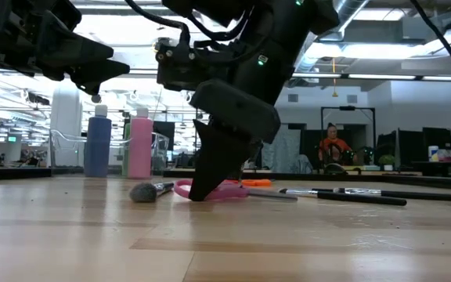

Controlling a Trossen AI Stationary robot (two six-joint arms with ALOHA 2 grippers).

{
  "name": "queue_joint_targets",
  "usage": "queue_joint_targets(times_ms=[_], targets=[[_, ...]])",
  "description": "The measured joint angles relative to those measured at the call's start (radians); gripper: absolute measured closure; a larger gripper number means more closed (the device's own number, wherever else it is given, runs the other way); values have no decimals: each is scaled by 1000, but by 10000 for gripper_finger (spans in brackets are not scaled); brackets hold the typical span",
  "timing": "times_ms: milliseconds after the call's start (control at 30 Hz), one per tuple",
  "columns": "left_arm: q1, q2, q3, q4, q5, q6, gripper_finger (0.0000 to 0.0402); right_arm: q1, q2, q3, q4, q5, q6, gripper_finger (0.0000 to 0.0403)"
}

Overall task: Pick & Place Paint Supplies
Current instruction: Put the pink scissors into the top black bin

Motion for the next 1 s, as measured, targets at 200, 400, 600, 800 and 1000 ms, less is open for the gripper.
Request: queue_joint_targets(times_ms=[200, 400, 600, 800, 1000], targets=[[0, 0, 0, 0, 0, 0, 192, 9, 9, 85, -112, 101, -16, 403], [0, 0, 0, 0, 0, 0, 192, -8, 9, 138, -179, 272, -26, 403], [0, 0, 0, 0, 0, 0, 192, -24, 9, 151, -199, 345, -59, 403], [0, 0, 0, 0, 0, 0, 192, -77, 9, 152, -197, 373, -123, 403], [0, 0, 0, 0, 0, 0, 192, -151, 8, 153, -195, 411, -196, 403]])
